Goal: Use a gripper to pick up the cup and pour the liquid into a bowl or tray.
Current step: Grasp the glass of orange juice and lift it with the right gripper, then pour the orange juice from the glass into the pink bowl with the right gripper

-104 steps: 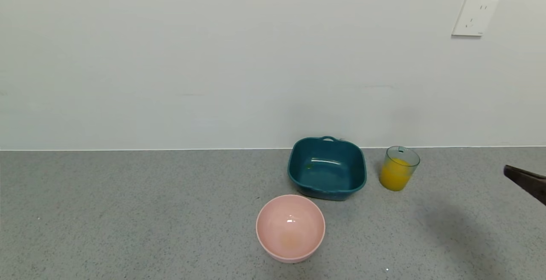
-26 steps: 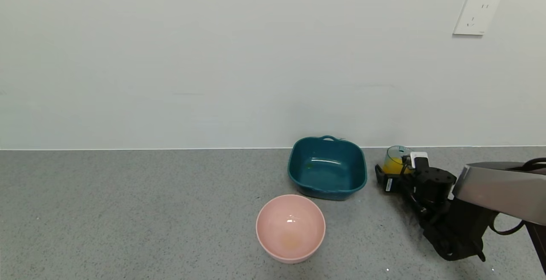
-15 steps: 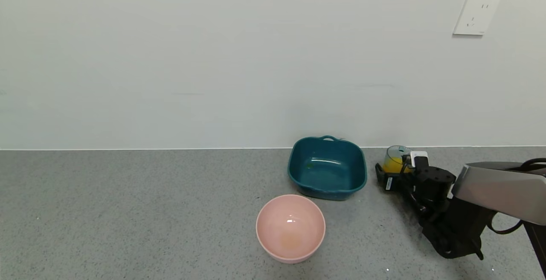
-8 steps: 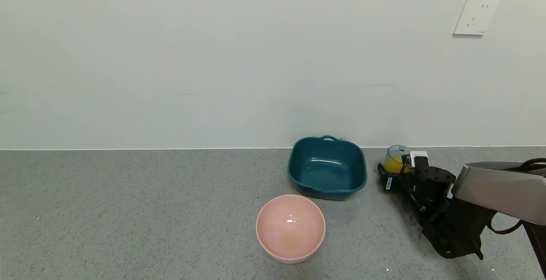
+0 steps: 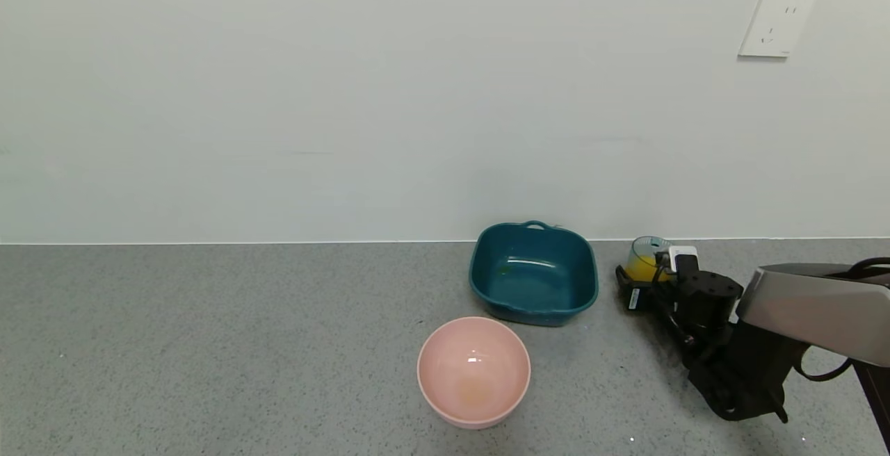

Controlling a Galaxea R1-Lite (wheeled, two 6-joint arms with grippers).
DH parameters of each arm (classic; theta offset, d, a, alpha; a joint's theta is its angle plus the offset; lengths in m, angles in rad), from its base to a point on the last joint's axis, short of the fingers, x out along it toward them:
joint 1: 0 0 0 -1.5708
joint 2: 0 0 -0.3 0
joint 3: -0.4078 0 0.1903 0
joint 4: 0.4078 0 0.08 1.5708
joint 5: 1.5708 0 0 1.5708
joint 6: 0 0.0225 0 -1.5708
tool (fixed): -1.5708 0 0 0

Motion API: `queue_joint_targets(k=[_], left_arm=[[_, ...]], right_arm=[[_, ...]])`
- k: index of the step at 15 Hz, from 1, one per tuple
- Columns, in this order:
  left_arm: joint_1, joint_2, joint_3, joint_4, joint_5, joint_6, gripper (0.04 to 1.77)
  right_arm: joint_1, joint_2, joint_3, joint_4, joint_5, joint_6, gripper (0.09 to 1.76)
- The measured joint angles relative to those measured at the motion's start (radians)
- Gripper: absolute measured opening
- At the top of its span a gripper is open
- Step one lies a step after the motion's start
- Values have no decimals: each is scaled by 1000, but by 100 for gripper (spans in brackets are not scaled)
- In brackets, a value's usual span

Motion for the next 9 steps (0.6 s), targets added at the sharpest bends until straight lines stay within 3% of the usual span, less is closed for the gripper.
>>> queue_joint_targets(k=[9], left_arm=[[0, 0, 0, 0, 0, 0, 172]], right_arm=[[-1, -33, 13, 5, 7, -1, 138]])
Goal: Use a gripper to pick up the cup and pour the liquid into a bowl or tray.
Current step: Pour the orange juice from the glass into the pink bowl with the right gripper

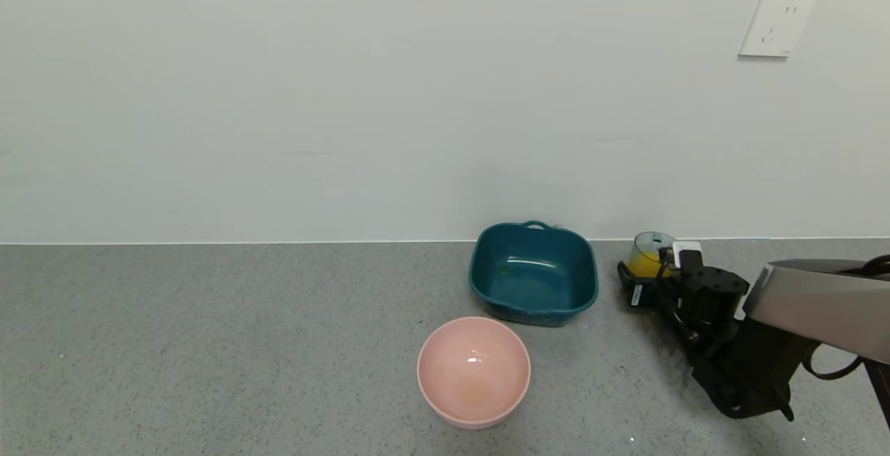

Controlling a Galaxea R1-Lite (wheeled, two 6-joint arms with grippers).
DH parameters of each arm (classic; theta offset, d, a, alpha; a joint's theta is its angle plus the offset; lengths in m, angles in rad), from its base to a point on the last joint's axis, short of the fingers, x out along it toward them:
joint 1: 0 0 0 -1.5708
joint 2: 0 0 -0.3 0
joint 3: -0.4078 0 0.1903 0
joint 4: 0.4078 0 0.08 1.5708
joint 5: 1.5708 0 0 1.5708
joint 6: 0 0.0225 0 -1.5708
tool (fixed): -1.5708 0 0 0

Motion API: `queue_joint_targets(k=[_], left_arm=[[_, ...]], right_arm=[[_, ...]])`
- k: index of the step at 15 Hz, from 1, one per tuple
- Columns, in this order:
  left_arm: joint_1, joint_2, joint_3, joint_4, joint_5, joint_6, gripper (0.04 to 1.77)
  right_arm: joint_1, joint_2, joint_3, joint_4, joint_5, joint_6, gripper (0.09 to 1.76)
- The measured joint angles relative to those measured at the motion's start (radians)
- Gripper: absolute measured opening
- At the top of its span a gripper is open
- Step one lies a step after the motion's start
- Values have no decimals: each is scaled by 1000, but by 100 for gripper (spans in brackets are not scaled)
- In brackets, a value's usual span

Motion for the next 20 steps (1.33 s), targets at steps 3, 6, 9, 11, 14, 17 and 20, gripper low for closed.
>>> queue_joint_targets(k=[3, 6, 9, 11, 14, 17, 20], left_arm=[[0, 0, 0, 0, 0, 0, 172], [0, 0, 0, 0, 0, 0, 172], [0, 0, 0, 0, 0, 0, 172], [0, 0, 0, 0, 0, 0, 172], [0, 0, 0, 0, 0, 0, 172], [0, 0, 0, 0, 0, 0, 172], [0, 0, 0, 0, 0, 0, 172]], right_arm=[[0, -23, 13, -2, 3, -26, 138], [6, -57, 34, -1, 3, -37, 138], [11, -106, 55, 26, 6, -47, 138], [14, -144, 65, 51, 5, -47, 138], [20, -210, 81, 107, 4, -48, 138], [26, -283, 102, 161, 3, -49, 138], [63, -348, 138, 171, -4, -50, 138]])
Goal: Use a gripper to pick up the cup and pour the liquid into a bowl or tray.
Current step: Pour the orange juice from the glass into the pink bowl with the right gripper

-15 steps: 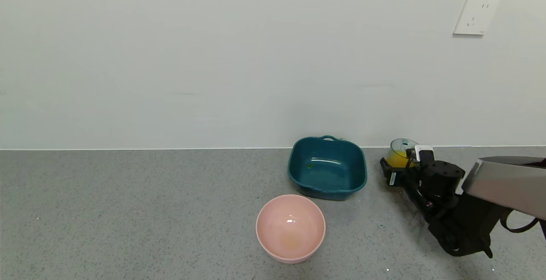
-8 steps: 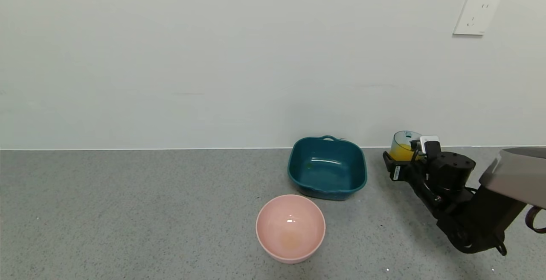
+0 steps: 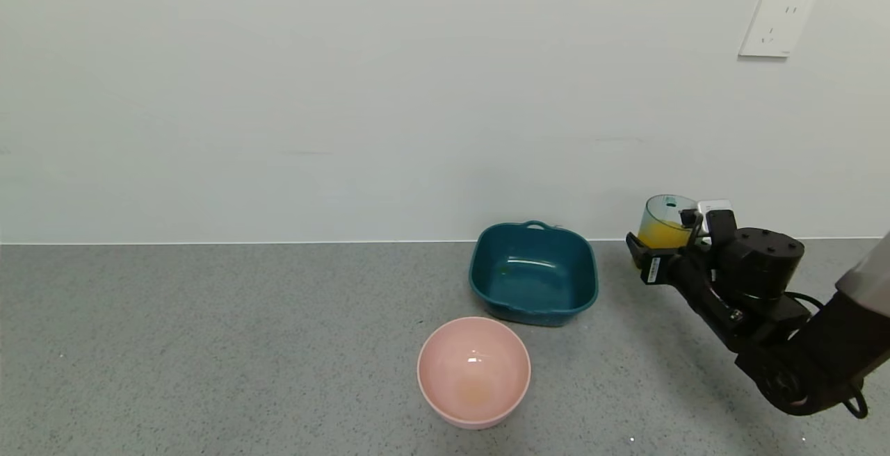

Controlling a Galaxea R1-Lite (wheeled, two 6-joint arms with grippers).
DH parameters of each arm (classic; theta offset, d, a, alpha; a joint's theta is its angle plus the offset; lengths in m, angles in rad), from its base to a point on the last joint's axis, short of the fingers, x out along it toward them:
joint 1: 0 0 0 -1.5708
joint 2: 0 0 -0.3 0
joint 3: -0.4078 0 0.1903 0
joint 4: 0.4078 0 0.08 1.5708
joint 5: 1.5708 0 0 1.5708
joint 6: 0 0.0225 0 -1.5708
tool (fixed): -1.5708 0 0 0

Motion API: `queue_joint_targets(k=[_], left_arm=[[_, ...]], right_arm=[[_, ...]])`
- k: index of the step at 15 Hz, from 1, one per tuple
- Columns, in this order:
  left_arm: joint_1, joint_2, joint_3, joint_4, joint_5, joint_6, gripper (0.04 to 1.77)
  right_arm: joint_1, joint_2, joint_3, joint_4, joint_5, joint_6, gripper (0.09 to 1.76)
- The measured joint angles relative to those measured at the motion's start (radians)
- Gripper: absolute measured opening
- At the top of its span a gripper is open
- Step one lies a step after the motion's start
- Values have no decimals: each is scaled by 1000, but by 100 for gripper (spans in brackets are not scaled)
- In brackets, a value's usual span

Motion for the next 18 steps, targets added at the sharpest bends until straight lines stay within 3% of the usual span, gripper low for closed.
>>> queue_joint_targets(k=[8, 18], left_arm=[[0, 0, 0, 0, 0, 0, 172], [0, 0, 0, 0, 0, 0, 172]], right_arm=[[159, -126, 58, 76, -67, -8, 138], [352, -142, 81, 85, -170, -89, 138]])
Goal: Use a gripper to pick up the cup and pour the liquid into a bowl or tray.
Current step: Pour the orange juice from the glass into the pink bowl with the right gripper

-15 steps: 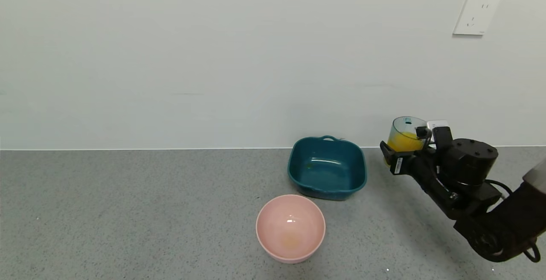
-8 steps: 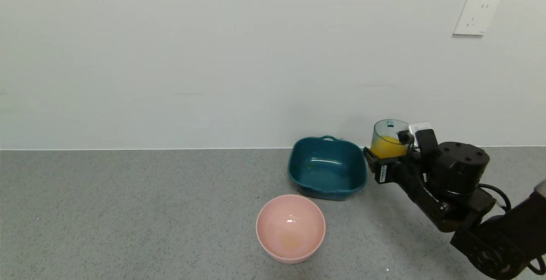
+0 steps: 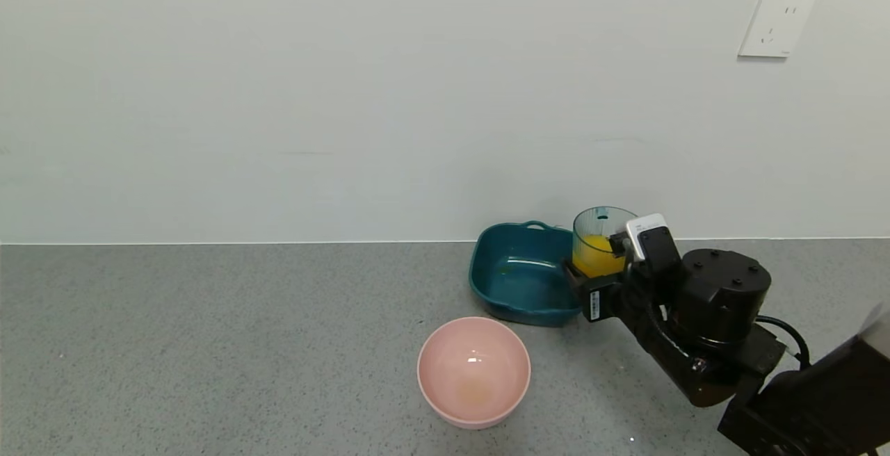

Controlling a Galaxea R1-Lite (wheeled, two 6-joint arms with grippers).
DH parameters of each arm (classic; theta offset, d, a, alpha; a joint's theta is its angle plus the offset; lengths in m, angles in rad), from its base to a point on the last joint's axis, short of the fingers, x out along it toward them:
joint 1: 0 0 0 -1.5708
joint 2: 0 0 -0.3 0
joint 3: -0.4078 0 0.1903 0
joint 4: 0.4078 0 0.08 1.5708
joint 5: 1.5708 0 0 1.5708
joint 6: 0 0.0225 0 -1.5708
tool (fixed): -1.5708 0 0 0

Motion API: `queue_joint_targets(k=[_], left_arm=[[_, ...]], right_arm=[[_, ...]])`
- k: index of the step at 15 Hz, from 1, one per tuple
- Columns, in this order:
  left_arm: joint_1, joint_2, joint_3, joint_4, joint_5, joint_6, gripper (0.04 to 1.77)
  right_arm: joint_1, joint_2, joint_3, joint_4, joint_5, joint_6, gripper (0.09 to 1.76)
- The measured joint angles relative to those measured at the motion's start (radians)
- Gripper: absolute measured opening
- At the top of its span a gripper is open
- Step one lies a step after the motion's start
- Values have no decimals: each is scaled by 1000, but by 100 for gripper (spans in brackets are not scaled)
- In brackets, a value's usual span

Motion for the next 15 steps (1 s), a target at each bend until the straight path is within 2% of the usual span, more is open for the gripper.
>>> queue_joint_targets(k=[15], left_arm=[[0, 0, 0, 0, 0, 0, 172]], right_arm=[[104, 40, 23, 4, -14, -193, 138]])
